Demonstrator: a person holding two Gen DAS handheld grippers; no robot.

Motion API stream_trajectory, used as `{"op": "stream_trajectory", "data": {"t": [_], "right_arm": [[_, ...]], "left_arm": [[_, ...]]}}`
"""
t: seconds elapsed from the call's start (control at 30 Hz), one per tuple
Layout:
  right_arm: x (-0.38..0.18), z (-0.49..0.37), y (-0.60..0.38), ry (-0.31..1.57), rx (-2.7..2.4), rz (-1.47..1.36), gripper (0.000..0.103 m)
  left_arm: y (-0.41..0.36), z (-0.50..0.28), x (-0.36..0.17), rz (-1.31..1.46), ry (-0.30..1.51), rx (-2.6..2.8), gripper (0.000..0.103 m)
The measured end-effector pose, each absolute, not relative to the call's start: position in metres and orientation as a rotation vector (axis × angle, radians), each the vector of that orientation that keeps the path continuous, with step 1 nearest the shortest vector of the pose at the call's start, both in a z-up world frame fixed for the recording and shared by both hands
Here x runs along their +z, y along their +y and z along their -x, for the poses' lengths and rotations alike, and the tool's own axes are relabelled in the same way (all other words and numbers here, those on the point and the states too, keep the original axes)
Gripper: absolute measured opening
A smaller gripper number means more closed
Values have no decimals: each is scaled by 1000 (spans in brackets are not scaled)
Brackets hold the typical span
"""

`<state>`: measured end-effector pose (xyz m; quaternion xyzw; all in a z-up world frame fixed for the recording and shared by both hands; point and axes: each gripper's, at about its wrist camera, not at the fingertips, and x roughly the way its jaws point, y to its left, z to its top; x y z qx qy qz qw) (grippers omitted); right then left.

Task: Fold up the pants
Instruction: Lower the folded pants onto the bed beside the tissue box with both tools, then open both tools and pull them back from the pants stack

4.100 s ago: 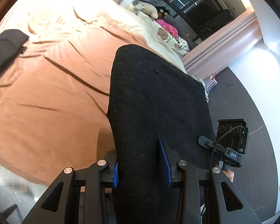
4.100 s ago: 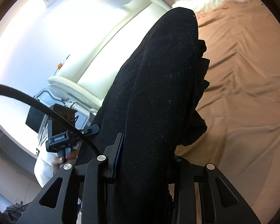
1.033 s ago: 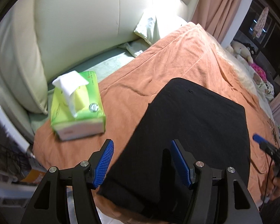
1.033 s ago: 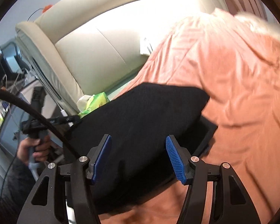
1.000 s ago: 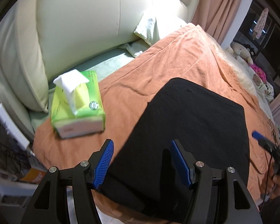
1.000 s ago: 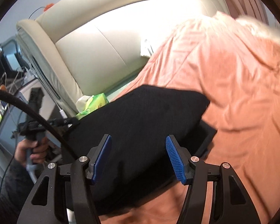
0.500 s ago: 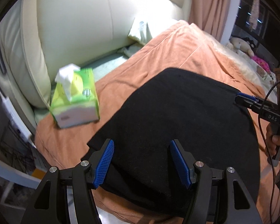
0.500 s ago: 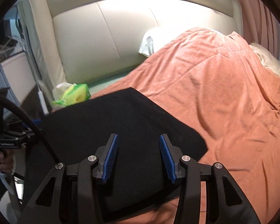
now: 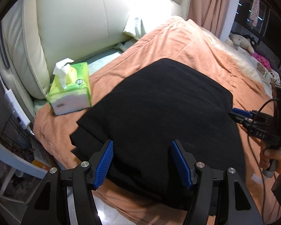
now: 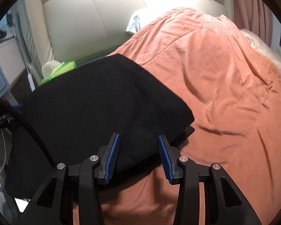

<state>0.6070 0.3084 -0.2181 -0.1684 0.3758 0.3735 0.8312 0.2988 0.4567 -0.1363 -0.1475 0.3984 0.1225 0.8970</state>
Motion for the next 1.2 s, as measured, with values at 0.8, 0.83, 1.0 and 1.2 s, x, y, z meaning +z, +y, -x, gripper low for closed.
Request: {"op": "stream_trajectory", "data": {"t": [0.8, 0.83, 1.0, 1.2], "right_arm": [[-118, -500, 211, 781, 822, 270, 85], [-114, -496, 203, 793, 825, 259, 88], [-90, -468, 163, 794, 831, 241, 95], [-49, -427, 111, 776, 831, 219, 101]], "left_arm": [[356, -227, -65, 307, 721, 238, 93], [351, -222, -61, 302, 715, 242, 98], [318, -193, -42, 277, 676, 273, 102], [275, -158, -15, 269, 640, 286, 102]]}}
